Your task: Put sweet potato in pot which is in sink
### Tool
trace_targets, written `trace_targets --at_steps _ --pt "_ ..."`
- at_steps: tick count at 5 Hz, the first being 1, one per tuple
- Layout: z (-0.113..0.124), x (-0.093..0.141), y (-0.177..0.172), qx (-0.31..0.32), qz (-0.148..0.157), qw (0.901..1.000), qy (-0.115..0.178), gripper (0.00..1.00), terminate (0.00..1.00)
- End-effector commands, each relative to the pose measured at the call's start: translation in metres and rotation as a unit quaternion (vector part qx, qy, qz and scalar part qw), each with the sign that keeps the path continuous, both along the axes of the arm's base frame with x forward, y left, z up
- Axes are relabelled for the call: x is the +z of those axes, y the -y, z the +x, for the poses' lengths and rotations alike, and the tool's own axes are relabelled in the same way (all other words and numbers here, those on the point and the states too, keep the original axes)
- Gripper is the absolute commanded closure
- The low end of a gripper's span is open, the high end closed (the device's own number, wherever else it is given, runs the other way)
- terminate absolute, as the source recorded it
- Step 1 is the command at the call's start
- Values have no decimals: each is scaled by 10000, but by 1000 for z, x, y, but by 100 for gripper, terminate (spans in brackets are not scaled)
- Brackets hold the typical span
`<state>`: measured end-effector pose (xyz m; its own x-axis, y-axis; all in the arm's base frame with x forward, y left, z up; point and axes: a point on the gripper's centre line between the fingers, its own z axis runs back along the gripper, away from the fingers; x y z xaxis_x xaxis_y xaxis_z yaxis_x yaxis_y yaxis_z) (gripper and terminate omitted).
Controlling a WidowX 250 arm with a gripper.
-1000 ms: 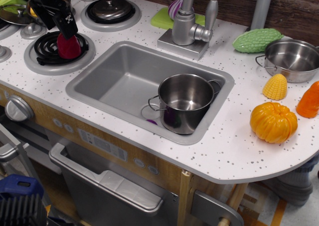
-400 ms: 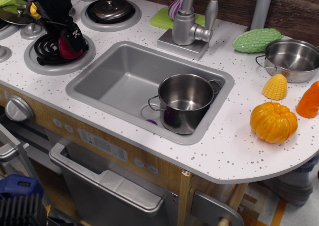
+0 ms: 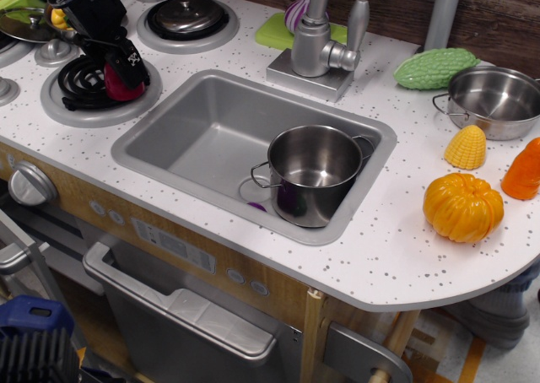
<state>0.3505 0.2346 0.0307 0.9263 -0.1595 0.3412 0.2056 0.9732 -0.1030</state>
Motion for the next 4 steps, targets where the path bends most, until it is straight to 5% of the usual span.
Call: trace_targets --at_steps 1,4 --pt "13 29 5 65 231 9995 215 100 0" --pt "50 61 77 850 -106 9960 243 100 0"
